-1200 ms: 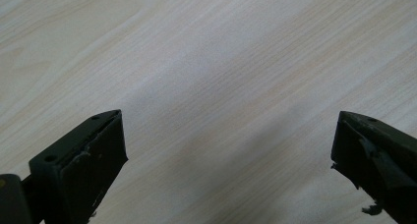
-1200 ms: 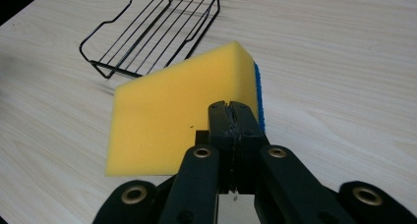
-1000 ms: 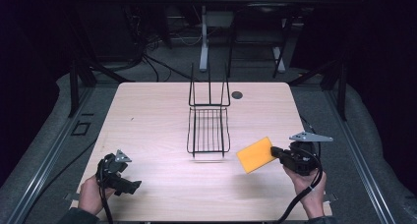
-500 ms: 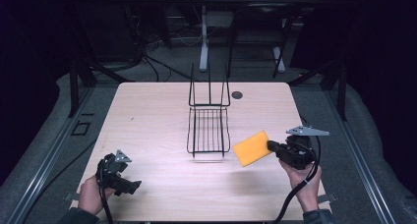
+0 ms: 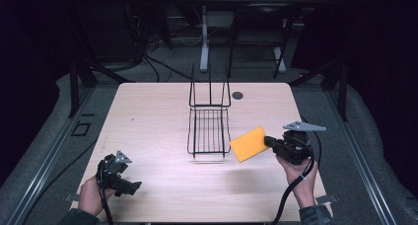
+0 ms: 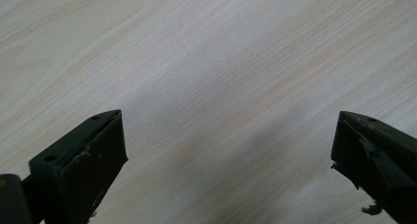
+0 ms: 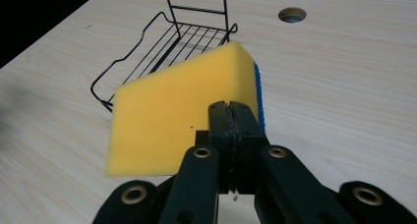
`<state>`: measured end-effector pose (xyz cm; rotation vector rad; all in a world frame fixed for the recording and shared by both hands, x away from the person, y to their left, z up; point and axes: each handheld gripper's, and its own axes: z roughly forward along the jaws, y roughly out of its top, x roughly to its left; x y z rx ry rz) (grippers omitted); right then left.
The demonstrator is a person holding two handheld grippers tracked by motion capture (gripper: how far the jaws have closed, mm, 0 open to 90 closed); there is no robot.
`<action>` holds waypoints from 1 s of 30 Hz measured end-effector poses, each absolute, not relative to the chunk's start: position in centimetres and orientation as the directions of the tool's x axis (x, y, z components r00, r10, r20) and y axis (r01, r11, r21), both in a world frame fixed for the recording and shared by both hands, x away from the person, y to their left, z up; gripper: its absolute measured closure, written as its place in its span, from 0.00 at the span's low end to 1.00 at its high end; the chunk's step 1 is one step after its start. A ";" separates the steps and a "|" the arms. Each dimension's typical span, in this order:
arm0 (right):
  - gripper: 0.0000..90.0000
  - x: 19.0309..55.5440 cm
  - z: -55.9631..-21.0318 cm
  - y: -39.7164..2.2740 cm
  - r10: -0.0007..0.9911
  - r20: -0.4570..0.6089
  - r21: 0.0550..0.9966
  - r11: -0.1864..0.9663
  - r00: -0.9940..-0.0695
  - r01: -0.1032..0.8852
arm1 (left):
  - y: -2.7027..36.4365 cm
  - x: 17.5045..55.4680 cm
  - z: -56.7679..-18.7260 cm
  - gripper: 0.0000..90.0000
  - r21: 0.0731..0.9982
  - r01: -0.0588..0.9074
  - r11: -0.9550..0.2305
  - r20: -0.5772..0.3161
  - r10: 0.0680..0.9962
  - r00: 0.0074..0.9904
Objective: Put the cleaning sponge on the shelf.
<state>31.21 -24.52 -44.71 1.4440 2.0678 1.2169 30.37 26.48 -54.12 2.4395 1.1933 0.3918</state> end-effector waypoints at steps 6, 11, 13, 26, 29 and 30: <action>1.00 31.4 -44.5 -24.2 0.882 0.193 0.800 0.112 -0.430 0.589 | 26.5 30.4 -54.1 0.00 0.464 0.687 -0.560 0.075 0.797 0.599; 1.00 31.6 -44.3 -23.9 0.879 0.193 0.804 0.113 -0.436 0.584 | 26.5 30.4 -54.1 0.00 0.464 0.687 -0.560 0.076 0.797 0.599; 1.00 31.7 -44.1 -23.8 0.878 0.188 0.806 0.117 -0.439 0.580 | 26.5 30.4 -54.1 0.00 0.463 0.687 -0.560 0.076 0.797 0.599; 1.00 32.7 -43.6 -22.2 0.868 0.191 0.817 0.118 -0.458 0.564 | 26.5 30.4 -54.1 0.00 0.464 0.686 -0.560 0.076 0.797 0.599; 1.00 33.0 -43.5 -21.9 0.867 0.193 0.820 0.115 -0.459 0.561 | 26.5 30.4 -54.1 0.00 0.461 0.688 -0.560 0.075 0.797 0.599; 1.00 33.1 -43.5 -21.8 0.867 0.198 0.821 0.108 -0.458 0.560 | 26.5 30.4 -54.1 0.00 0.460 0.689 -0.560 0.074 0.797 0.599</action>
